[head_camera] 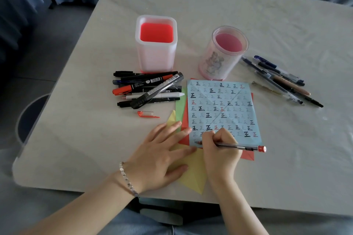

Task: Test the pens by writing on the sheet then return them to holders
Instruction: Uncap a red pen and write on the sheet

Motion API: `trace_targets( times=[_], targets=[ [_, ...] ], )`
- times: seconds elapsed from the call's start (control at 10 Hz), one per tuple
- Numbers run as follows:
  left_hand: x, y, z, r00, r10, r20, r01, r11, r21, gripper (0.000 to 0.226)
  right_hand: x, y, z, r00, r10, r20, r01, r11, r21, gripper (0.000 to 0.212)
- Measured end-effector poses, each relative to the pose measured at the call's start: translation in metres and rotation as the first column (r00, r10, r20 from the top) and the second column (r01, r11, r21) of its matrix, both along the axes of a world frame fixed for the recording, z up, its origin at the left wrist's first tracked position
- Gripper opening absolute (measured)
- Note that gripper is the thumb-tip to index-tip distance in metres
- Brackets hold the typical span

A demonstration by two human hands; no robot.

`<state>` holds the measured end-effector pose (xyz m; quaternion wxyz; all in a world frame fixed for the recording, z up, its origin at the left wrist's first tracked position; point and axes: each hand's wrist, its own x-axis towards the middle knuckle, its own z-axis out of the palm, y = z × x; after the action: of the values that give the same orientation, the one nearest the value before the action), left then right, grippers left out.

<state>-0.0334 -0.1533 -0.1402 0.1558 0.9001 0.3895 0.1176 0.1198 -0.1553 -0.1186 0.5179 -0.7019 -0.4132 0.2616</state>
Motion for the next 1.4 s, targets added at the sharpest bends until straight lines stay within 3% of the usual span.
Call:
trace_targets(
  times=[0.8,1.0,1.2,1.4],
  targets=[
    [-0.0002,-0.0008,-0.0017,1.000,-0.003,0.010,0.002,1.000,0.006,0.039,0.0011,-0.0009,-0.0027,1.000,0.027,-0.012,-0.027,1.000,0.003,0.052],
    [-0.0004,-0.0010,-0.0016,1.000,-0.003,0.011,0.003,1.000,0.017,0.040,-0.0002,0.0001,-0.0057,0.997,0.052,0.052,-0.053,0.998,0.031,0.056],
    [-0.0003,-0.0010,-0.0032,1.000,-0.005,0.009,0.005,1.000,0.010,0.039,0.0005,-0.0006,-0.0063,0.998,-0.044,0.045,0.040,0.996,0.077,0.037],
    [-0.0005,-0.0011,-0.0019,1.000,-0.007,-0.003,0.007,1.000,0.011,0.038,0.0029,-0.0009,-0.0036,0.994,-0.103,-0.045,0.105,0.993,0.053,0.041]
  ],
)
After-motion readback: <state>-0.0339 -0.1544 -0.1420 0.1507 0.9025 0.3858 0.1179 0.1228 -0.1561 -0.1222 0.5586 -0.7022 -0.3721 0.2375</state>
